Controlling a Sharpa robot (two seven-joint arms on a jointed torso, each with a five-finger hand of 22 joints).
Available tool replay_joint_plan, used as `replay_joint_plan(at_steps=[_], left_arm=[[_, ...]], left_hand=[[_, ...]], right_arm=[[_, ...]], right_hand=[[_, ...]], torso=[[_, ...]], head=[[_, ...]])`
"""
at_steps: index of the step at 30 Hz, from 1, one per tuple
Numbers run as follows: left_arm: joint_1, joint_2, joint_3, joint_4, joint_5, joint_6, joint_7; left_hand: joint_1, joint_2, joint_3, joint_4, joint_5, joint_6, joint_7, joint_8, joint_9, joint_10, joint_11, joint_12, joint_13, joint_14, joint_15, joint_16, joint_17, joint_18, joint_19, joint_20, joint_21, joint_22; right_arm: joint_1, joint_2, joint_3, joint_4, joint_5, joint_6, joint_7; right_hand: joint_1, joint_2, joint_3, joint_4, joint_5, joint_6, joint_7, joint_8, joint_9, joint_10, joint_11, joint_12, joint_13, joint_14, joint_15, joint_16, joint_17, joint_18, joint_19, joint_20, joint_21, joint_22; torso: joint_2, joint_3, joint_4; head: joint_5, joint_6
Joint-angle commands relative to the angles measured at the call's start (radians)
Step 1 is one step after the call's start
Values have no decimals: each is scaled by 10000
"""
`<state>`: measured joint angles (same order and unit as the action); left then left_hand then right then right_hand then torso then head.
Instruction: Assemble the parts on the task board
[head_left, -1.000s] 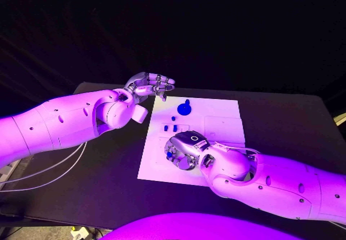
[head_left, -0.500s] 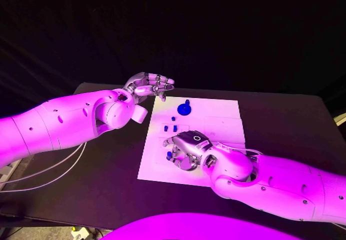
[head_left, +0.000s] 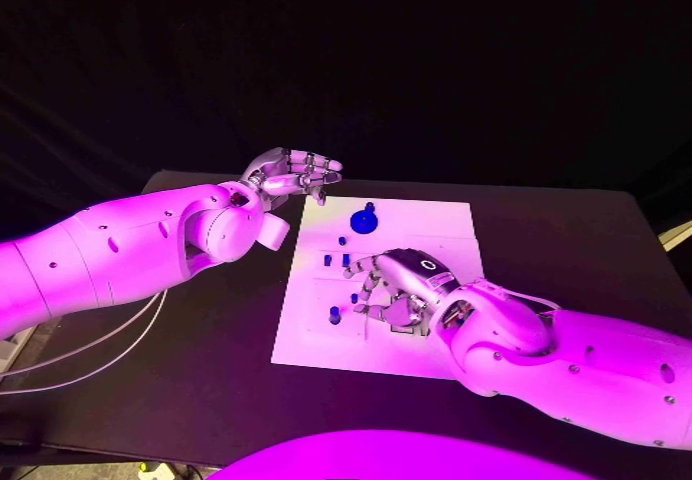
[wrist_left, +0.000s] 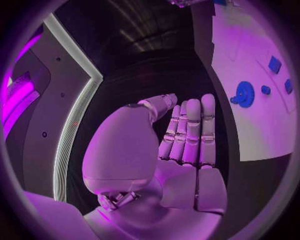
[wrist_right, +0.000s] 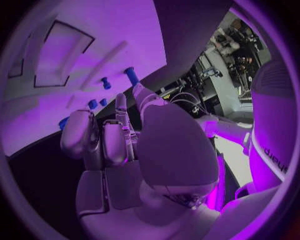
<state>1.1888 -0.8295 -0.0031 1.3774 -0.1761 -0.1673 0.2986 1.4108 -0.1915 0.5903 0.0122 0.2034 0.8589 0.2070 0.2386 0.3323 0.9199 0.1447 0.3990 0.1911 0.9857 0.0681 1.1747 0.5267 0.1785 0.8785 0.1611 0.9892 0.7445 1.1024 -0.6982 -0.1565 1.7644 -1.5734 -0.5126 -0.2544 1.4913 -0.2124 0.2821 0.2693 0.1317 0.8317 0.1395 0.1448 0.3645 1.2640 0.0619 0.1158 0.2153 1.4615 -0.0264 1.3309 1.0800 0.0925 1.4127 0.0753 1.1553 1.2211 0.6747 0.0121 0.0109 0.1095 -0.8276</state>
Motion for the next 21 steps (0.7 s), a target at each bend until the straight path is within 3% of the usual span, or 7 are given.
replay_joint_plan(at_steps=[1, 6, 8, 9, 11, 14, 21], left_arm=[[7, -21, 6, 21, 10, -8, 42], [6, -86, 3, 43, 12, -35, 56], [5, -106, 1, 54, 13, -38, 57], [5, -119, -1, 60, 13, -37, 57], [5, -129, -3, 72, 13, -29, 60], [5, -139, -6, 110, 14, -5, 75], [0, -157, -10, 163, 15, 29, 97]], left_hand=[[-135, 204, -172, -34, 45, -98, 10, 212, -100, -182, 6, 121, 171, -78, 12, -72, -119, 67, -94, 6, -98, -111], [-131, 202, -174, -28, 46, -121, 4, 255, -103, -206, 2, 164, 176, -93, 11, -62, -130, 69, -88, 7, -124, -131], [-131, 202, -174, -28, 46, -121, 4, 255, -103, -206, 2, 164, 176, -93, 11, -62, -130, 69, -88, 7, -124, -131], [-131, 202, -174, -28, 46, -121, 4, 255, -103, -206, 2, 164, 176, -93, 11, -62, -130, 69, -88, 7, -124, -131], [-131, 202, -174, -28, 46, -121, 4, 255, -103, -206, 2, 164, 176, -93, 11, -62, -130, 69, -88, 7, -124, -131], [-127, 199, -174, -30, 47, -124, 2, 262, -104, -209, 1, 172, 177, -95, 10, -60, -132, 69, -87, 7, -127, -134], [-127, 199, -174, -30, 47, -124, 2, 262, -104, -209, 1, 172, 177, -95, 10, -60, -132, 69, -87, 7, -127, -134]], right_arm=[[314, -659, 48, 154, 2094, -390, 687], [733, -1895, 73, 398, 4693, -70, 929], [813, -2303, 76, 505, 5024, 185, 743], [849, -2545, 77, 566, 5132, 389, 600], [883, -2843, 75, 636, 5226, 727, 426], [912, -3300, 50, 746, 5203, 1194, 80], [862, -3744, -2, 990, 4095, 1641, -804]], right_hand=[[15, -102, 566, 114, 112, 680, 127, 348, 174, 156, 46, 371, 298, 235, 115, 251, 354, -52, 45, 83, 209, 216], [-814, -240, 391, 112, 37, 1035, -30, 871, 315, 435, -130, 2090, 1755, 310, -3, 544, 875, -118, 218, 4, 557, 565], [-1313, -71, 12, 79, 56, 1090, -180, 1392, 632, -4, -254, 3822, 3472, 406, -117, 725, 1182, -214, 426, -101, 1018, 971], [-1476, 56, -235, 128, 64, 912, -256, 1886, 1017, -116, -264, 6739, 6378, 475, -149, 905, 1506, -276, 545, -138, 1320, 1258], [-1832, 176, -518, 147, 68, 717, -289, 2228, 1311, 246, -289, 8731, 8307, 559, -149, 1138, 1948, -336, 656, -144, 1614, 1525], [-2257, 268, -899, 189, 50, 684, -318, 2570, 1581, 516, -343, 9744, 9295, 624, -180, 1330, 2336, -387, 734, -153, 1837, 1729], [-2573, 396, -1494, 213, 56, 528, -330, 2705, 1742, 1041, -350, 10963, 10458, 770, -180, 1710, 3157, -522, 957, -159, 2446, 2226]], torso=[[-22, -9, -44], [-64, -14, -151], [-71, -5, -175], [-74, 7, -198], [-78, 16, -223], [-76, 17, -238], [-94, 46, -274]], head=[[-218, 114], [-440, 200], [-517, 214], [-568, 221], [-601, 243], [-643, 269], [-739, 242]])
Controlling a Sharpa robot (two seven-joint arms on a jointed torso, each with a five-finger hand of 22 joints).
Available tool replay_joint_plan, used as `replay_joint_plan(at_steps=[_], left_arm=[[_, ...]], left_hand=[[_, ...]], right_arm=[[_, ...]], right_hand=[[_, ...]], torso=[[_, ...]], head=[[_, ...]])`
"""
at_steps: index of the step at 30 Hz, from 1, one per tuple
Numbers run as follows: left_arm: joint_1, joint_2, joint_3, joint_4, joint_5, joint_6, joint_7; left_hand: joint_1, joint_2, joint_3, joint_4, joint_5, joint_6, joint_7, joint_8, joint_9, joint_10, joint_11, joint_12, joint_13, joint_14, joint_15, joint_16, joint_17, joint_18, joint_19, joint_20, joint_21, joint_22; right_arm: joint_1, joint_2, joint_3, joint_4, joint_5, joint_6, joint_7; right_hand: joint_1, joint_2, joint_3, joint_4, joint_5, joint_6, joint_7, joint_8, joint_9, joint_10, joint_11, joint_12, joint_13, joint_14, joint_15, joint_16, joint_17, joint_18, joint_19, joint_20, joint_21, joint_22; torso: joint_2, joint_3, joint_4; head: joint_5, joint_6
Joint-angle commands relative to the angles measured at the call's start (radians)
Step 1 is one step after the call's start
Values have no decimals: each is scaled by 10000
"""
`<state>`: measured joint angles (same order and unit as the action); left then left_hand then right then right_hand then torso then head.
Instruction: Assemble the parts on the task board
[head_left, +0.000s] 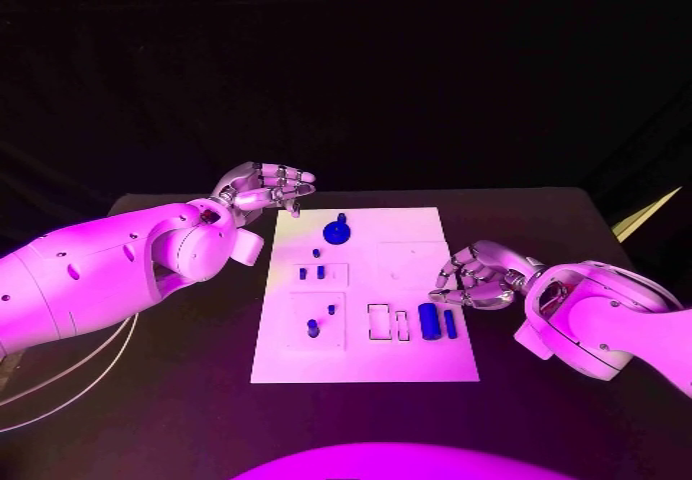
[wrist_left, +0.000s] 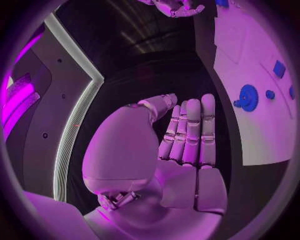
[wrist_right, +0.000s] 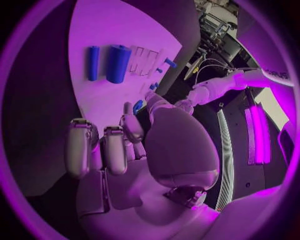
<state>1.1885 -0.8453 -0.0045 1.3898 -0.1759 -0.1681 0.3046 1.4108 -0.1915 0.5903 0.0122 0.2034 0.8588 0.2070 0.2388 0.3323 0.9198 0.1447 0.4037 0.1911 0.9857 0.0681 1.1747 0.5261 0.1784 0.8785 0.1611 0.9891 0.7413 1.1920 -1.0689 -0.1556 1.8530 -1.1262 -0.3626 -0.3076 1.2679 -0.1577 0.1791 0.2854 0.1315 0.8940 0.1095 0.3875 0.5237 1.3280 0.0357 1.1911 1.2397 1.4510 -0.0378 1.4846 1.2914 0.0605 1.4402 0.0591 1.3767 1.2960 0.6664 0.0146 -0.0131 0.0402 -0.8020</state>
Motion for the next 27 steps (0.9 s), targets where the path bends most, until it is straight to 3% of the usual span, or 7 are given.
replay_joint_plan(at_steps=[1, 7, 27], left_arm=[[2, 0, 4, 45, 14, 42, 41], [-3, -28, 1, 96, 15, 58, 57], [-5, -119, 0, 157, 17, 70, 42]], left_hand=[[-127, 199, -174, -30, 47, -122, 2, 260, -103, -208, 1, 125, 177, -94, 11, -60, -126, 70, -87, 7, -127, -101], [-116, 191, -174, -40, 46, -122, -2, 272, -103, -211, -2, 136, 178, -97, 8, -58, -129, 70, -85, 5, -129, -103], [-116, 191, -174, -40, 46, -122, -2, 272, -103, -211, -2, 136, 178, -97, 8, -58, -129, 70, -85, 5, -129, -103]], right_arm=[[-56, -58, -17, 132, -524, 179, -412], [-211, -73, -41, 210, -1172, 245, -1085], [-707, 549, -53, -110, -1678, 459, -1702]], right_hand=[[-385, -131, -553, 58, 58, -90, -33, 283, 159, 436, -91, 289, 294, 880, -68, 192, 1080, -212, 698, 3, 280, 1517], [-545, -54, -1045, 64, 64, -43, -52, 294, 192, 554, -104, 549, 576, 909, -73, 279, 1271, -259, 771, 0, 492, 1693], [-641, 179, -1520, 71, 75, 80, -91, 345, 237, 626, -133, 681, 748, 907, -92, 295, 1304, -268, 780, -9, 537, 1747]], torso=[[-11, 14, -13], [-1, -32, 25], [2, -30, 24]], head=[[-84, -15], [-161, -42], [-90, -161]])
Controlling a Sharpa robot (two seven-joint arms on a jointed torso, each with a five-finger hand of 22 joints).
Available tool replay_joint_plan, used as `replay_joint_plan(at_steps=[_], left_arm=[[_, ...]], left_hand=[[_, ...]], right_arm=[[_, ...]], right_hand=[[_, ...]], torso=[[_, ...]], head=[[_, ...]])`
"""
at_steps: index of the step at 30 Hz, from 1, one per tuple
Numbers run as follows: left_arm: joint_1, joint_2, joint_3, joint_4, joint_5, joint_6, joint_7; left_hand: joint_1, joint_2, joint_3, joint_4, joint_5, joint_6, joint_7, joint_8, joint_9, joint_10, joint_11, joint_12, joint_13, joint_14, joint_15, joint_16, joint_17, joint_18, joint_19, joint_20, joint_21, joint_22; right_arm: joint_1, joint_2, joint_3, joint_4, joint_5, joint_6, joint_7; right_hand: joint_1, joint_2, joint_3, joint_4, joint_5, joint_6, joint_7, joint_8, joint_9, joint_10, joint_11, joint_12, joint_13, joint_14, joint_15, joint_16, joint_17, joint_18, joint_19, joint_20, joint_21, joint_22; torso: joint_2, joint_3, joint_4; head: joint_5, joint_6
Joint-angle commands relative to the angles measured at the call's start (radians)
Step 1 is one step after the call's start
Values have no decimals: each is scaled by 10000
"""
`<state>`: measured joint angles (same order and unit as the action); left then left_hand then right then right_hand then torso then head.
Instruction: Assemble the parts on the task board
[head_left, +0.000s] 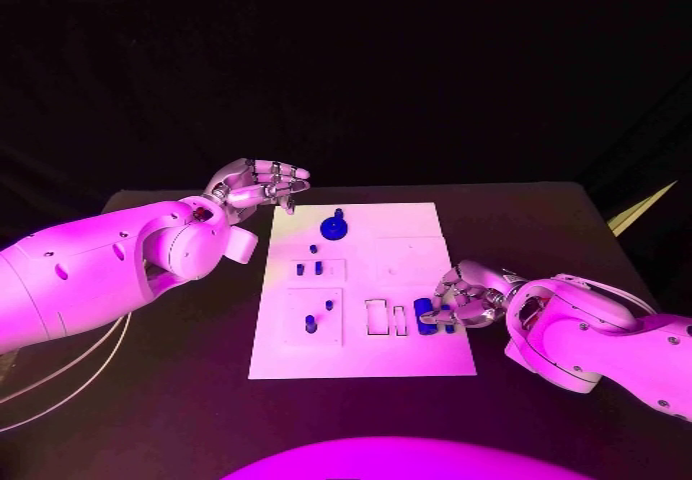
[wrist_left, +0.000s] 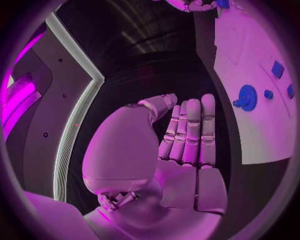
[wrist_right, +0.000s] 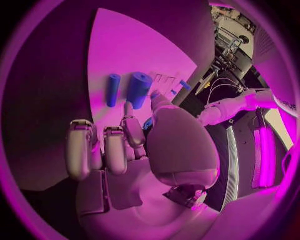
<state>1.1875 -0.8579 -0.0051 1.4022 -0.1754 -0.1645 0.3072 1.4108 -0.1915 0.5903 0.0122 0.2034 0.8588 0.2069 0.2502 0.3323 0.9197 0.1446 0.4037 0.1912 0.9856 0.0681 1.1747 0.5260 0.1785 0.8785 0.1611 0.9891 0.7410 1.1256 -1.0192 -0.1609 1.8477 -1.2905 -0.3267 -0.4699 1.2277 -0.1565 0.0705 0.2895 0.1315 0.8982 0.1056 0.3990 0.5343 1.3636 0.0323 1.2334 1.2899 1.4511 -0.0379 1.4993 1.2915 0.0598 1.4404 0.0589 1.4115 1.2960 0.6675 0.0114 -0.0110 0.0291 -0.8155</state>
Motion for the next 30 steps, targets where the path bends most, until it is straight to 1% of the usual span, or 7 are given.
replay_joint_plan(at_steps=[1, 9, 17, 21, 22, 27, 30], left_arm=[[4, 3, 6, 35, 12, 35, 14], [5, -20, 5, 47, 13, 54, -8], [5, -14, 5, 58, 13, 81, -34], [6, -22, 4, 62, 14, 78, -48], [6, -23, 4, 63, 14, 78, -50], [7, -31, 4, 73, 14, 76, -55], [7, -41, 4, 79, 14, 67, -55]], left_hand=[[-116, 191, -174, -39, 47, -122, -1, 158, -103, -210, -1, 135, 177, -97, 8, -58, -127, 70, -85, 5, -129, -101], [-121, 189, -178, -33, 47, -126, -1, 184, -104, -223, 0, 156, 179, -103, 9, -51, -133, 68, -81, 5, -136, -107], [-132, 190, -182, -24, 46, -128, 0, 193, -104, -228, 1, 163, 179, -106, 11, -49, -135, 67, -81, 6, -141, -110], [-132, 190, -182, -24, 46, -128, 0, 193, -104, -228, 1, 163, 179, -106, 11, -49, -135, 67, -81, 6, -141, -110], [-132, 190, -182, -24, 46, -128, 0, 193, -104, -228, 1, 163, 179, -106, 11, -49, -135, 67, -81, 6, -141, -110], [-132, 190, -182, -24, 46, -128, 0, 193, -104, -228, 1, 163, 179, -106, 11, -49, -135, 67, -81, 6, -141, -110], [-132, 190, -182, -24, 46, -128, 0, 193, -104, -228, 1, 163, 179, -106, 11, -49, -135, 67, -81, 6, -141, -110]], right_arm=[[-67, 100, -1, -115, -43, 151, -151], [-175, 404, -3, -313, -57, 257, -404], [-250, 826, -5, -580, -154, 289, -812], [-280, 994, -5, -627, -125, 240, -868], [-285, 1030, -5, -631, -114, 228, -869], [-295, 1124, -5, -645, -75, 226, -908], [-298, 1137, -5, -674, -71, 185, -964]], right_hand=[[-245, 182, -450, 31, 74, 46, -54, 234, 133, 269, -100, 257, 246, 903, -92, 142, 1287, -262, 777, -8, 190, 1749], [-279, 244, -532, 31, 70, 87, -67, 253, 145, 290, -110, 289, 284, 901, -99, 141, 1287, -260, 772, -12, 181, 1747], [-385, 400, -718, 38, 67, 174, -99, 296, 171, 304, -136, 297, 318, 889, -121, 121, 1244, -259, 767, -28, 177, 1754], [-449, 478, -804, 37, 67, 192, -108, 305, 179, 323, -144, 322, 350, 887, -128, 118, 1243, -256, 762, -35, 167, 1752], [-447, 490, -807, 33, 69, 197, -110, 307, 180, 334, -146, 340, 366, 889, -129, 121, 1250, -258, 764, -36, 173, 1758], [-316, 596, -842, 0, 76, 238, -131, 327, 193, 376, -165, 393, 424, 892, -144, 125, 1265, -263, 772, -48, 195, 1779], [43, 733, -849, -35, 81, 278, -151, 332, 202, 409, -187, 421, 474, 898, -164, 134, 1294, -267, 778, -69, 211, 1801]], torso=[[-9, 2, 0], [-7, 9, -20], [-10, -2, 11], [-5, 4, -4], [-4, -1, -4], [-9, -9, -6], [-17, -13, -13]], head=[[25, -29], [53, -37], [36, -44], [41, -48], [40, -49], [31, -47], [41, -40]])
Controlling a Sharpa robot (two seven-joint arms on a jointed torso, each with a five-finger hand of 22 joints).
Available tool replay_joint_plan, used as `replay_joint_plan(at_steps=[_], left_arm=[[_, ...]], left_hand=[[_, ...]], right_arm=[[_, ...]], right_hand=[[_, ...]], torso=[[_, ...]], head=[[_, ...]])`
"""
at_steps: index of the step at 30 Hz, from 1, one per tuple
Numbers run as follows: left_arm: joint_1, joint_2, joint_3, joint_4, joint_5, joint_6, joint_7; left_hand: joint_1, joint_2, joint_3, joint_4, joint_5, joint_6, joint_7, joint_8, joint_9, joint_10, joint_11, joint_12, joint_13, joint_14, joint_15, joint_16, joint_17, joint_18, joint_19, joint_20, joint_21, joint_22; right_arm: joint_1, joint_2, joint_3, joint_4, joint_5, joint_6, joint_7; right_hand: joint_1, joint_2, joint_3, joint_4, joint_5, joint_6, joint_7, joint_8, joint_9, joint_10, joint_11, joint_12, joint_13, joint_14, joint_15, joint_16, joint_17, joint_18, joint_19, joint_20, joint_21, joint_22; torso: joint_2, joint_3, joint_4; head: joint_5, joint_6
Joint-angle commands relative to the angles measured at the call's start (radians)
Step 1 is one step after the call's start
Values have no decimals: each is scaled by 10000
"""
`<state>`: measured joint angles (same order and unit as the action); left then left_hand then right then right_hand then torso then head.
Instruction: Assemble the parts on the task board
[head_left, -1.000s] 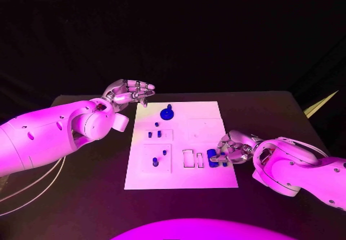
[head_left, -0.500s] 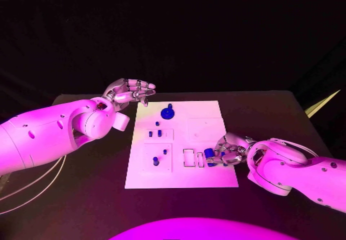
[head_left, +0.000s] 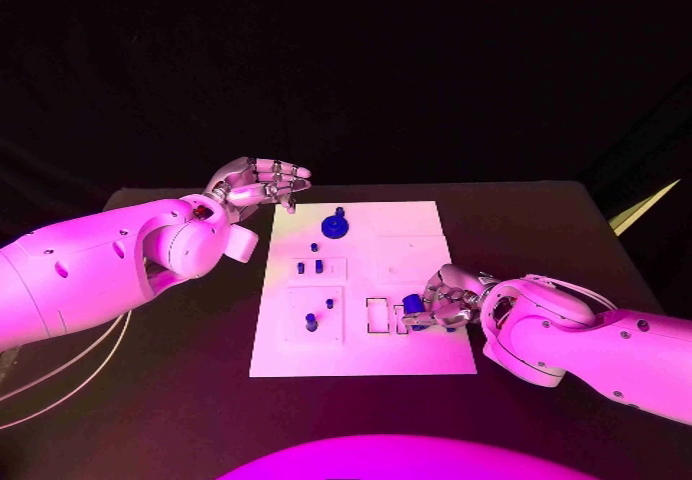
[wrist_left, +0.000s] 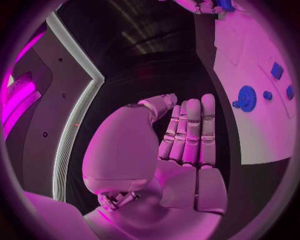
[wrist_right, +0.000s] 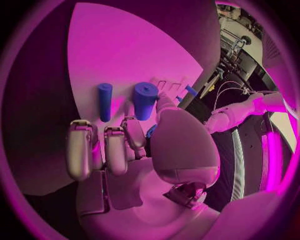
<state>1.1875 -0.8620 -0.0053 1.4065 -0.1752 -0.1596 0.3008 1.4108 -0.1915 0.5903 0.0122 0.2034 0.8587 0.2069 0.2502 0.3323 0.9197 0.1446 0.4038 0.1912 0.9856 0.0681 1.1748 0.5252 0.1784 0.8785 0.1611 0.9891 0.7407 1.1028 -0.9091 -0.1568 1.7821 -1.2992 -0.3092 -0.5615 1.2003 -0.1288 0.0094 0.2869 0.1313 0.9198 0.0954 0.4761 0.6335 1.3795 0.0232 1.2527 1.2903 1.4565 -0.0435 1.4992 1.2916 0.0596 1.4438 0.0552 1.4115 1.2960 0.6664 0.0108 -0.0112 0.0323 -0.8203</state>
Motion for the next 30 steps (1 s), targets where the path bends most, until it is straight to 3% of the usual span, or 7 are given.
replay_joint_plan(at_steps=[1, 8, 12, 21, 30], left_arm=[[7, -2, 6, 38, 12, 16, 9], [7, -13, 6, 35, 12, 5, 5], [7, -19, 5, 23, 13, -4, -1], [7, -10, 3, 19, 14, -4, -50], [9, -6, 2, 54, 15, -74, -27]], left_hand=[[-132, 190, -182, -24, 46, -128, 0, 193, -104, -227, 1, 163, 178, -105, 11, -49, -127, 68, -81, 6, -141, -107], [-132, 190, -182, -24, 46, -128, 0, 193, -104, -227, 1, 163, 178, -105, 11, -49, -127, 68, -81, 6, -141, -107], [-152, 193, -186, -4, 46, -136, 0, 214, -106, -239, 2, 181, 178, -111, 14, -43, -133, 67, -81, 9, -154, -116], [-152, 198, -183, 0, 49, -139, -1, 222, -107, -245, 2, 186, 178, -114, 13, -42, -135, 67, -80, 9, -158, -119], [-152, 198, -183, 0, 49, -139, -1, 222, -107, -245, 2, 186, 178, -114, 13, -42, -135, 67, -80, 9, -158, -119]], right_arm=[[-70, 29, -45, -18, 21, -35, -62], [-57, -136, -44, 144, 477, -579, -25], [57, -303, -38, 386, 1193, -874, 68], [431, -414, -23, 1007, 2740, -1070, 227], [482, -54, -23, 963, 3106, -825, 163]], right_hand=[[450, 513, -220, -21, 86, 86, -57, -436, -789, 266, -104, 242, 490, 847, -116, 140, 1309, -264, 744, -38, 210, 1804], [972, 933, 40, -3, 113, 407, -179, -377, -785, 474, -212, 474, 707, 873, -198, 184, 1428, -299, 804, -104, 359, 1924], [1037, 1043, 125, 12, 112, 558, -241, -334, -768, 528, -265, 516, 752, 885, -242, 207, 1485, -317, 835, -140, 434, 1980], [1035, 1085, 154, 19, 108, 653, -280, -298, -747, 570, -299, 559, 792, 894, -269, 224, 1528, -330, 857, -164, 490, 2020], [933, 1109, 138, 45, 98, 668, -282, -302, -742, 570, -306, 534, 781, 889, -283, 215, 1506, -324, 847, -181, 464, 2007]], torso=[[-9, -11, -11], [-22, -1, 0], [-23, 4, -10], [2, 3, -3], [11, -9, 4]], head=[[11, 1], [20, 5], [36, 6], [21, 64], [40, 22]])
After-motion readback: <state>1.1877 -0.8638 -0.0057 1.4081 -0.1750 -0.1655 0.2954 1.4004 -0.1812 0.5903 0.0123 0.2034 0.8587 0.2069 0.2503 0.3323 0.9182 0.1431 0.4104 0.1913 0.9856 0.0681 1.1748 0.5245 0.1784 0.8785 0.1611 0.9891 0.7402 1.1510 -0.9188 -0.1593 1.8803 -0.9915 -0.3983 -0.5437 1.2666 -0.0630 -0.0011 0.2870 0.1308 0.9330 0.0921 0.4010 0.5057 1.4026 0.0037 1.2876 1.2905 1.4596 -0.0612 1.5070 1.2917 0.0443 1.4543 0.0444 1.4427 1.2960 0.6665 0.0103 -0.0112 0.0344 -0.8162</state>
